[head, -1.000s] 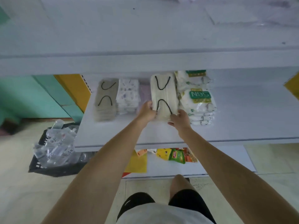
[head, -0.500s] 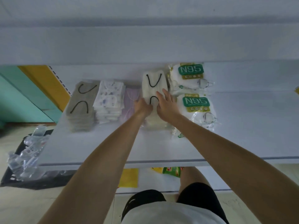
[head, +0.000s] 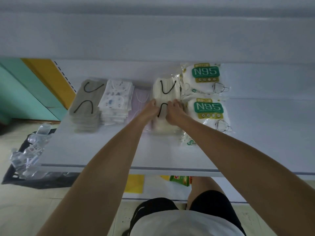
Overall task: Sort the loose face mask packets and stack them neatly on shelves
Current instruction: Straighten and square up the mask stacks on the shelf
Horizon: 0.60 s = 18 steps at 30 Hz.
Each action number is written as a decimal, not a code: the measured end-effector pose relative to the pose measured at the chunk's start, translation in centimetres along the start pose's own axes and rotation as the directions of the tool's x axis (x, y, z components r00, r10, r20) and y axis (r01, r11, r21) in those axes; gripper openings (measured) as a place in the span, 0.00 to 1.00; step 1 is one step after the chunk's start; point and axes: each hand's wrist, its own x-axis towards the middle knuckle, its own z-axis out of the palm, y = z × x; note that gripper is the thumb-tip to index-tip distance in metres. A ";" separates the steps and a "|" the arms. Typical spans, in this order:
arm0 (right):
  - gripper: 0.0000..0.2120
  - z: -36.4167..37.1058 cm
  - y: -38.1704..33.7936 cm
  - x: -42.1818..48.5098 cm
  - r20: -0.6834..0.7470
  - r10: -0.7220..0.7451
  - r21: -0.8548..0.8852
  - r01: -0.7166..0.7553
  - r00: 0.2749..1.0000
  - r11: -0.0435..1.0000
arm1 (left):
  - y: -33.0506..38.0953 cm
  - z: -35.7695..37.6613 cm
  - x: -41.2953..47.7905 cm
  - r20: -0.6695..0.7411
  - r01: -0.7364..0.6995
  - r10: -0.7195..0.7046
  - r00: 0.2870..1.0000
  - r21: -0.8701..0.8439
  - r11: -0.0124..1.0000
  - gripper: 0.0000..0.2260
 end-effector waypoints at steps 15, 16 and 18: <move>0.31 -3.1 -2.1 -11.6 -0.077 -0.098 0.123 0.107 0.992 0.987 | 1.4 -4.4 -9.4 0.101 -0.108 0.096 0.990 0.126 0.986 0.24; 0.30 -3.3 -2.1 -13.0 -0.077 -0.102 0.125 0.111 0.992 0.986 | 1.4 -5.0 -10.2 0.129 -0.137 0.116 0.985 0.173 0.975 0.24; 0.29 -3.7 -1.9 -15.6 -0.084 -0.150 0.104 0.159 0.985 0.982 | 1.5 -6.2 -11.9 0.189 -0.230 0.182 0.965 0.280 0.932 0.23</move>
